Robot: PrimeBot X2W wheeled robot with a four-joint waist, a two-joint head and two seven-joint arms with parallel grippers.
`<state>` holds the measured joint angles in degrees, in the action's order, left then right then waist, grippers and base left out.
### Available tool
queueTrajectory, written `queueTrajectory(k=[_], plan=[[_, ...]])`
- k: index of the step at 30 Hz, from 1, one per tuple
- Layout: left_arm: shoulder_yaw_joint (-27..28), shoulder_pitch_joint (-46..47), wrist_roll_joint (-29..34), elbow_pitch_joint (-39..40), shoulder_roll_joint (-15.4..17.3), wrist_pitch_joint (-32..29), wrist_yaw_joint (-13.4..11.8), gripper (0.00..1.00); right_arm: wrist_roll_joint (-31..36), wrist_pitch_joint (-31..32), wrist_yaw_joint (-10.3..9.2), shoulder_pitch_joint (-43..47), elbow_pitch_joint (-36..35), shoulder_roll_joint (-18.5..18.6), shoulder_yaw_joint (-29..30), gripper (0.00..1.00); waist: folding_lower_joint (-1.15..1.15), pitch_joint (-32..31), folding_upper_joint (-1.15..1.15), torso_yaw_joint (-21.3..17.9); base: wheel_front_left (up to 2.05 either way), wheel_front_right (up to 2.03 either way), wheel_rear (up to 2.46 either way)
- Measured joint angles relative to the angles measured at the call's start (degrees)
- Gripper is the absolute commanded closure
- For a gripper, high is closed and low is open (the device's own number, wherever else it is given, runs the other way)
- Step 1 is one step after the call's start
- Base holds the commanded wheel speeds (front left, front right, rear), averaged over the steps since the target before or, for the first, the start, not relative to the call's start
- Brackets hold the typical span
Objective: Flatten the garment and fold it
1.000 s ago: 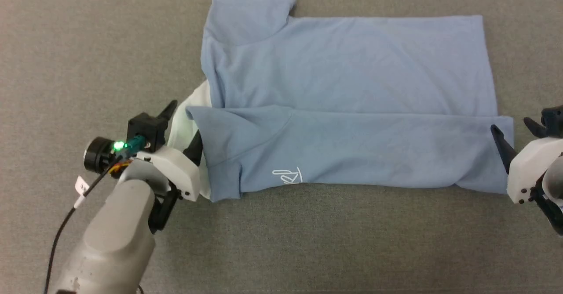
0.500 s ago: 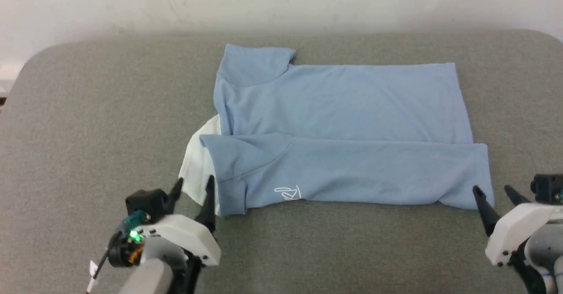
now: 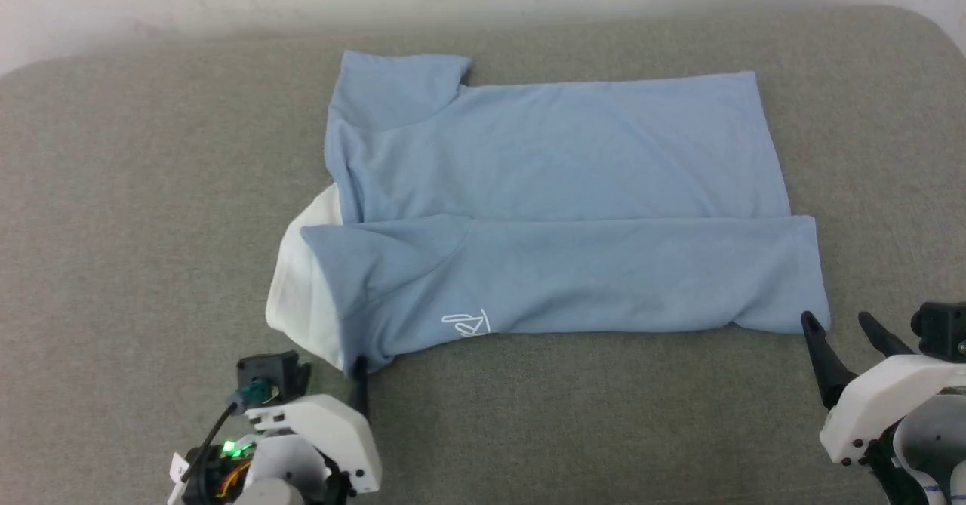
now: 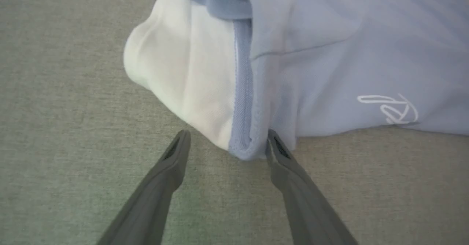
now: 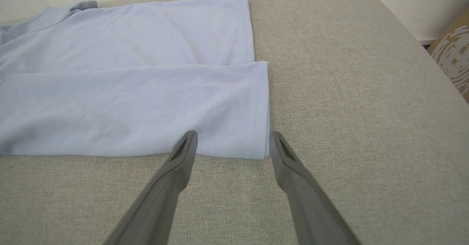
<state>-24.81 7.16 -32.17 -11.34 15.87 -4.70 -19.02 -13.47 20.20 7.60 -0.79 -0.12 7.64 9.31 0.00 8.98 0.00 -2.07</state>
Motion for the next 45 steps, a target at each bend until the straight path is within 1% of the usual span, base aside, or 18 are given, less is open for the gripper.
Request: queueTrajectory(k=[2,3,7,8,9,10,11,15,16,21,26,29,34,39,40,41,42,45], plan=[[0.3,0.1,0.4,-1.6,0.5,-0.4,-1.1,0.00,0.2,0.0,0.00,0.0,-0.7,-0.3,0.1,0.00,0.00,0.9,0.00,-0.5,0.00,0.00,0.00],[0.4,0.1,0.4,-2.2,0.5,-0.4,-1.3,0.00,0.4,0.0,0.00,0.0,-0.9,-0.5,0.1,0.00,0.00,1.5,0.00,-0.7,0.00,0.00,0.00],[0.7,1.6,-0.1,-3.4,0.4,0.0,-1.1,0.00,0.4,0.0,0.00,0.0,-1.4,-0.9,0.6,0.00,-0.01,3.4,0.00,-1.5,0.00,0.00,0.00],[0.7,2.0,-0.2,-3.7,0.3,0.0,-0.7,0.00,0.4,-0.1,0.00,0.0,-1.4,-1.0,0.8,0.00,-0.01,3.9,0.00,-1.6,0.00,0.00,0.00],[0.7,2.3,-0.5,-3.9,0.3,0.0,-0.2,0.07,0.4,-0.1,0.00,0.0,-1.4,-1.0,1.0,0.00,-0.01,4.4,0.00,-1.7,0.00,0.00,0.00],[0.7,2.6,-0.9,-4.1,0.2,0.0,0.4,0.51,0.4,-0.1,0.00,-0.1,-1.4,-1.1,1.0,0.00,-0.01,4.8,0.00,-1.8,0.00,0.00,0.00],[0.7,2.8,-1.1,-4.3,0.3,-0.1,0.8,1.00,0.4,-0.1,0.00,-0.1,-1.4,-1.2,1.1,0.00,-0.02,5.2,0.00,-1.8,0.00,0.00,0.00],[0.6,4.2,-1.9,-5.3,0.0,0.1,3.3,1.00,1.0,-0.1,0.00,-0.2,-1.0,-1.0,1.4,0.00,0.00,5.6,0.00,-1.6,0.00,0.00,0.00],[0.5,4.4,-2.1,-5.5,-0.3,0.5,3.4,1.00,1.0,0.0,0.00,-0.4,-0.8,-0.9,1.7,0.00,0.00,5.4,0.00,-1.6,0.00,0.00,0.00],[0.2,4.3,-2.1,-6.1,-1.1,3.5,3.8,1.00,2.5,2.4,0.00,-1.8,1.0,-0.6,3.0,0.00,0.01,3.5,0.00,-0.7,0.00,0.00,0.00],[-0.7,3.6,-1.4,-2.5,-1.1,5.3,3.9,1.00,3.8,6.0,0.00,-5.1,6.1,-1.0,4.9,0.00,0.01,1.8,0.00,1.3,0.00,0.00,0.00],[-1.0,3.5,-0.7,0.4,-0.8,5.5,3.9,1.00,6.1,7.0,0.00,-7.7,9.9,-1.2,7.0,0.00,0.01,1.4,0.00,2.6,0.00,0.00,0.00],[-1.8,3.5,0.0,3.5,0.0,4.7,3.9,1.00,7.7,8.0,-0.01,-10.7,16.0,-1.6,7.4,0.00,0.00,1.8,0.00,4.2,0.00,0.00,0.00],[-2.7,3.5,0.2,4.6,0.6,3.7,3.9,1.00,9.5,7.5,0.01,-12.5,20.5,-1.5,8.3,0.00,0.00,3.2,0.00,5.0,0.00,0.00,0.00],[-2.9,3.5,0.2,4.6,0.7,3.6,3.9,1.00,9.9,7.3,0.02,-12.9,21.1,-1.4,8.5,0.13,-0.01,3.5,0.00,5.1,0.00,0.00,0.00],[-2.9,3.5,0.2,4.6,0.8,3.6,3.9,1.00,10.2,7.2,0.02,-13.3,21.5,-1.4,8.7,0.62,0.00,3.7,0.00,5.2,0.00,0.00,0.00],[-2.9,3.5,0.2,4.6,0.9,3.4,4.0,1.00,10.3,6.9,0.02,-13.6,21.9,-1.4,8.8,1.00,0.00,3.9,0.00,5.3,0.00,0.00,0.00],[-2.9,3.5,0.2,4.2,1.8,3.1,4.5,1.00,10.1,5.4,0.04,-14.5,23.0,-0.9,8.8,1.00,0.00,4.2,0.00,5.2,0.00,0.00,0.00]])
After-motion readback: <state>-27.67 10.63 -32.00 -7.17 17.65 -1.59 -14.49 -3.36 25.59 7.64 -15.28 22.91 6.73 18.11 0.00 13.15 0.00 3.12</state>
